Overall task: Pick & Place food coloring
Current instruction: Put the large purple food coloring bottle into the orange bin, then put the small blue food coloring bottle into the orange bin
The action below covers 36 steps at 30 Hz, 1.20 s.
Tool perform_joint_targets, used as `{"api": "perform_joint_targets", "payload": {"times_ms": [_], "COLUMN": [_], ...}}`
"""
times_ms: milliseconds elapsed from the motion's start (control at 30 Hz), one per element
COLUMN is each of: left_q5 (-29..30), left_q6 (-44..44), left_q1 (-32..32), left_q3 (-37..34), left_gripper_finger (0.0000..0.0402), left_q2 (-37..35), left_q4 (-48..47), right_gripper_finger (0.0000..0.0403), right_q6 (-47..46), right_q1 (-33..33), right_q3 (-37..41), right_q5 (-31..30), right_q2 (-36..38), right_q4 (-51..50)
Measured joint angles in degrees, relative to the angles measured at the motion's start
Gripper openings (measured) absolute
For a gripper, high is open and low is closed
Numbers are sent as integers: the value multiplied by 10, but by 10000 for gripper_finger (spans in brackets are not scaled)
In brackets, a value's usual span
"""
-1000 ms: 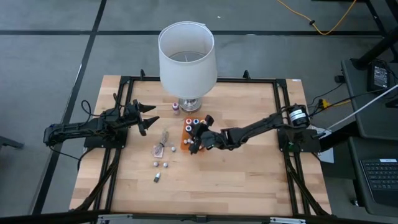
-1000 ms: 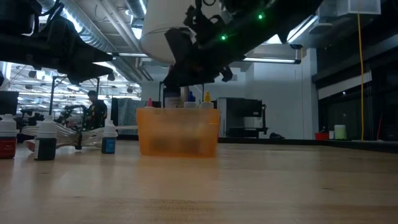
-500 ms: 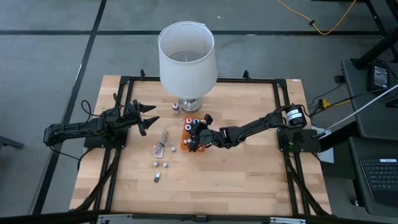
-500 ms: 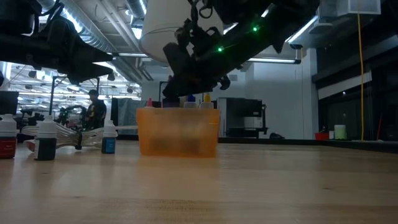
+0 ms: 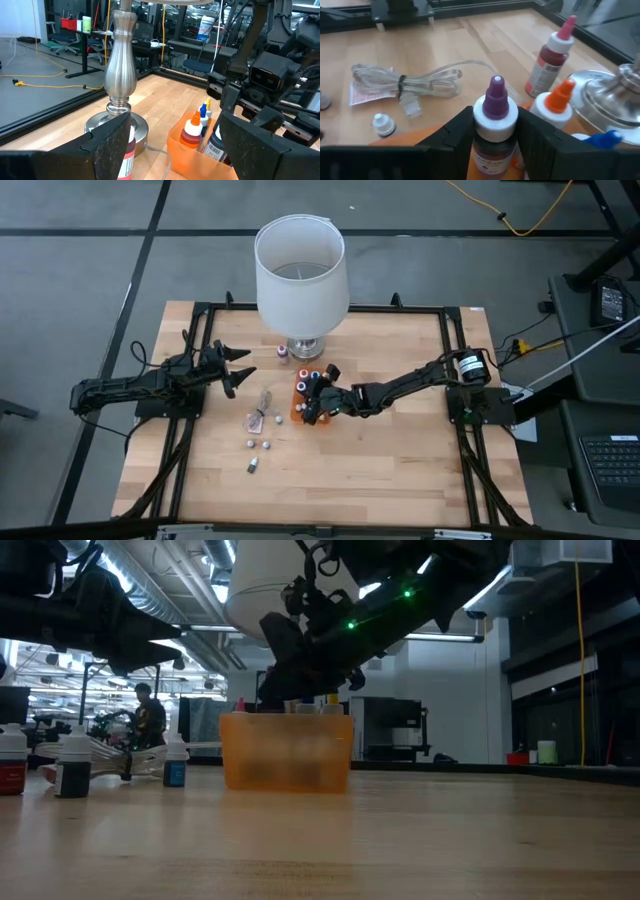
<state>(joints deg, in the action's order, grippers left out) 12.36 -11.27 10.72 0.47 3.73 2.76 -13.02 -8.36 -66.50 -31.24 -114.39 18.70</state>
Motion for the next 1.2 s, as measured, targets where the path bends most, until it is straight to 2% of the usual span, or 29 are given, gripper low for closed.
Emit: {"api": "perform_joint_targets", "payload": {"times_ms": [233, 567, 867, 1200], "left_q5": [0, 0, 0, 0], "left_q6": [0, 0, 0, 0], "left_q1": [0, 0, 0, 0], "left_q3": [0, 0, 0, 0], "left_gripper_finger": [294, 294, 294, 294], "left_q2": [0, 0, 0, 0], "left_q4": [0, 0, 0, 0], "right_gripper_finger": [175, 177, 179, 179], "right_q6": [-15, -8, 4, 59], "right_q1": [3, 2, -1, -21], "right_q3": [0, -27, -28, -28], "right_q5": [5, 5, -6, -6], "right_q2": [0, 0, 52, 128], "right_q4": [0, -7, -60, -82]}}
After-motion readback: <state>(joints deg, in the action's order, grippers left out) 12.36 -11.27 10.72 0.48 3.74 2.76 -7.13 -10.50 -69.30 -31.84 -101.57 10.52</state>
